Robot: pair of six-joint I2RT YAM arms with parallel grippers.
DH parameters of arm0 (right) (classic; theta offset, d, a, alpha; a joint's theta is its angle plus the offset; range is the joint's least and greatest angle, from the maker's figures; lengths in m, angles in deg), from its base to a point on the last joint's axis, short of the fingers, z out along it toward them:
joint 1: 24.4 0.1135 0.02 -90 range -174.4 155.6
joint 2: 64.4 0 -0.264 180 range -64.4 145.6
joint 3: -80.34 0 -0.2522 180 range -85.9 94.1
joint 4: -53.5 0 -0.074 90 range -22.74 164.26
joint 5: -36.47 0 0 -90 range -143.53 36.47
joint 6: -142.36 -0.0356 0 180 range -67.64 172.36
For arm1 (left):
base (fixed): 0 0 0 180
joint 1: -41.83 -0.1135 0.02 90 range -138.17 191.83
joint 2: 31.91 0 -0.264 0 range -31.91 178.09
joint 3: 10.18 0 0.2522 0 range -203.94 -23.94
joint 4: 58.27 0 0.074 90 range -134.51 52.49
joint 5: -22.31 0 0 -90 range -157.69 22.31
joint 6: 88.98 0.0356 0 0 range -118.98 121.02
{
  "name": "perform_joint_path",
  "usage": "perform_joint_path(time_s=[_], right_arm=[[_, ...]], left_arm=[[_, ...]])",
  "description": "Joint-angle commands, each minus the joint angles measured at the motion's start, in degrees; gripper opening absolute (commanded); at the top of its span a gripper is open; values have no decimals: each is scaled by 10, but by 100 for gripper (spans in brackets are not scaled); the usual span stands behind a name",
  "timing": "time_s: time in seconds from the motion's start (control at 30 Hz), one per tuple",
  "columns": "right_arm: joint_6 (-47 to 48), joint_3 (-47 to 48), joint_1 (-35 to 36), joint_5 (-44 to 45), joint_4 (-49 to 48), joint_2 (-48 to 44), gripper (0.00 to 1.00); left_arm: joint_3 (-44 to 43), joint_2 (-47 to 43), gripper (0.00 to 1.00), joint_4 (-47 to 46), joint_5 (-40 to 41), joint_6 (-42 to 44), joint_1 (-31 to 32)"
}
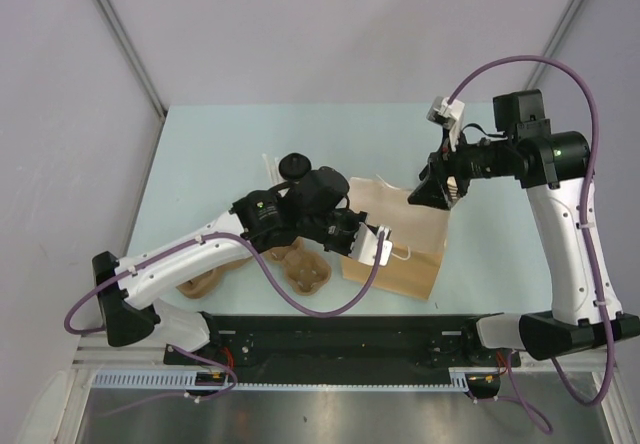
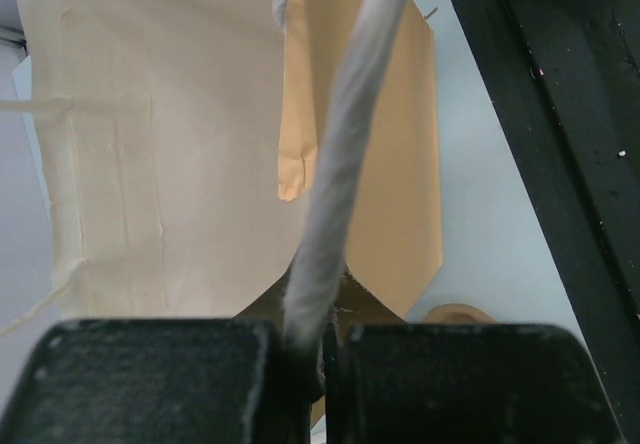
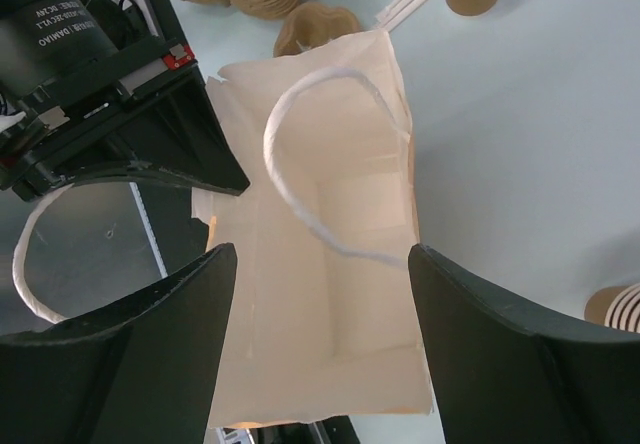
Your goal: Pack the takeout coffee
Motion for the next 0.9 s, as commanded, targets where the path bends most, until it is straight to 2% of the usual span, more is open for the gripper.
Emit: perform_joint_path(time_s=[0.0,0.17,0.3,0.33,0.47,0.5,0.53,0.73,0.87], right_arm=[[-1,33,22,11,5,14,75],[3,50,57,37,-1,35,72],[3,51,86,52,-10,43,61],[0,51,93,62,-16,46,52],[-1,54,110,93,-25,56,29],[-3,55,111,101,-28,56,13],[-7,57,112,105,-35,57,2],[-31,112,90,118,-48,78,0],[-41,90,72,103,-52,89,0]], left_arm=[[-8,2,0,-11,-16,19,6],[-11,5,0,-14,-2,24,6],[-14,8,0,-10,0,25,6],[-13,8,0,-8,0,25,6],[-5,4,0,-14,-1,27,6],[-2,2,0,-14,0,27,6],[-1,-2,0,-15,3,29,6],[25,-23,0,-37,23,45,6],[79,-55,0,-54,61,76,40]])
